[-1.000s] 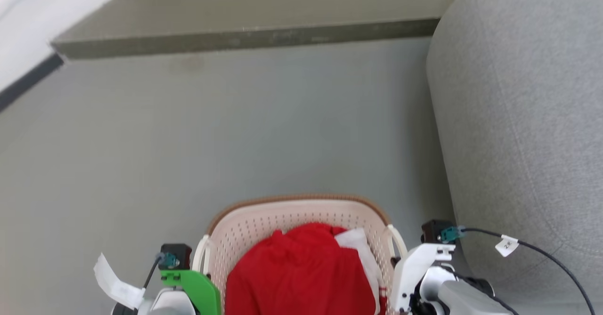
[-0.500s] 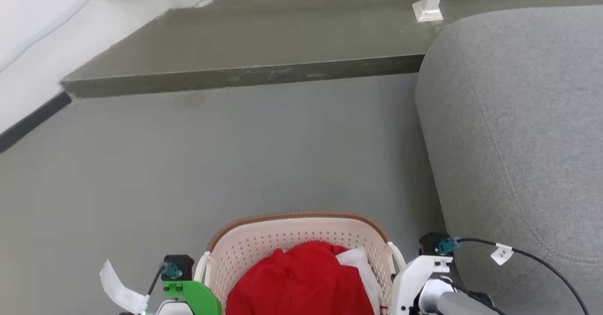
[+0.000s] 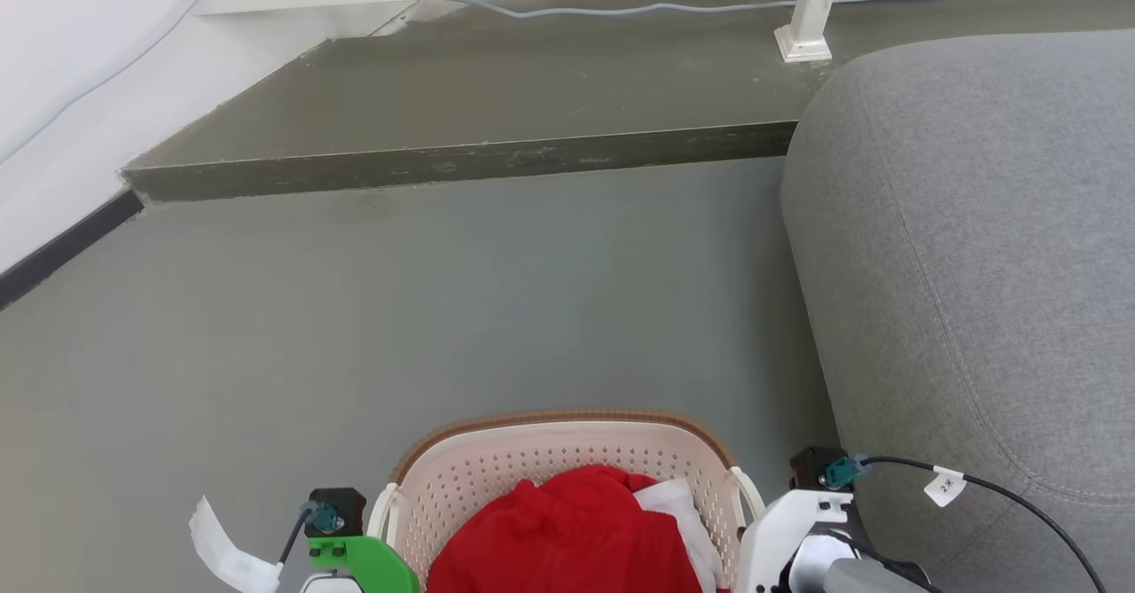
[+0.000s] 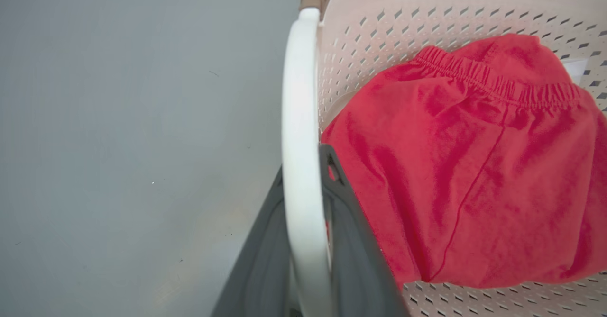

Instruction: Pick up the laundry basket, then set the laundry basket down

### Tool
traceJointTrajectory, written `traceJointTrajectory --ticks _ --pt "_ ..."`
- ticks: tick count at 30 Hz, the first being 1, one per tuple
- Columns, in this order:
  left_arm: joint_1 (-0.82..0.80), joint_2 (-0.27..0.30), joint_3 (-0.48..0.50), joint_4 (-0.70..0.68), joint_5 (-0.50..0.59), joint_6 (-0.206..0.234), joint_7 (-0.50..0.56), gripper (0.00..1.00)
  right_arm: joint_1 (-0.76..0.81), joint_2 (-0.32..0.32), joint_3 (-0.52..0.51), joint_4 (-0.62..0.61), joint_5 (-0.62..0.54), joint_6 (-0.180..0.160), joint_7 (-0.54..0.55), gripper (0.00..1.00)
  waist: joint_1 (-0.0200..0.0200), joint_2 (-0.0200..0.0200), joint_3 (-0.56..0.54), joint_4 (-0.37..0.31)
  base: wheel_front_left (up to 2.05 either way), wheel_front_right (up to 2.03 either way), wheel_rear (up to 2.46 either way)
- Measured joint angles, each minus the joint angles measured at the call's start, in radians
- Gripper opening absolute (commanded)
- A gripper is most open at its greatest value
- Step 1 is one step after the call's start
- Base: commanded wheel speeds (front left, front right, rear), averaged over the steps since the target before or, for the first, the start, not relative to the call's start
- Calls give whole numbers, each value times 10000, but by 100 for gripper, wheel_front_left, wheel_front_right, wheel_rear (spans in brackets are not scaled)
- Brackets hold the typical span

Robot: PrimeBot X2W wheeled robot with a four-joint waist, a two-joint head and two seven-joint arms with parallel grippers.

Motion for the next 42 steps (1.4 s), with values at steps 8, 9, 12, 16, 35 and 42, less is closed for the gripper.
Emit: traceJointTrajectory --ticks 8,9,12,16,35,42 --pt "59 25 -115 -117 -104 102 44 0 4 -8 104 23 125 -12 -31 0 0 0 -113 31 0 0 0" --pt "62 31 -128 -125 -104 107 46 0 4 -8 117 29 165 -12 -31 0 0 0 -128 33 0 0 0" --pt "97 40 -171 -180 -136 188 48 0 6 -8 153 40 230 -13 -44 0 0 0 -166 37 0 0 0" --pt "147 44 -240 -224 -188 238 75 0 32 -12 222 67 347 -15 -46 0 0 0 -207 40 0 0 0" --pt "261 86 -456 -368 -362 487 73 0 78 -25 499 71 596 -27 -171 0 1 0 -206 22 0 0 0" --pt "213 92 -445 -504 -535 619 69 0 -120 -38 548 71 646 -94 -205 0 0 0 149 5 0 0 0"
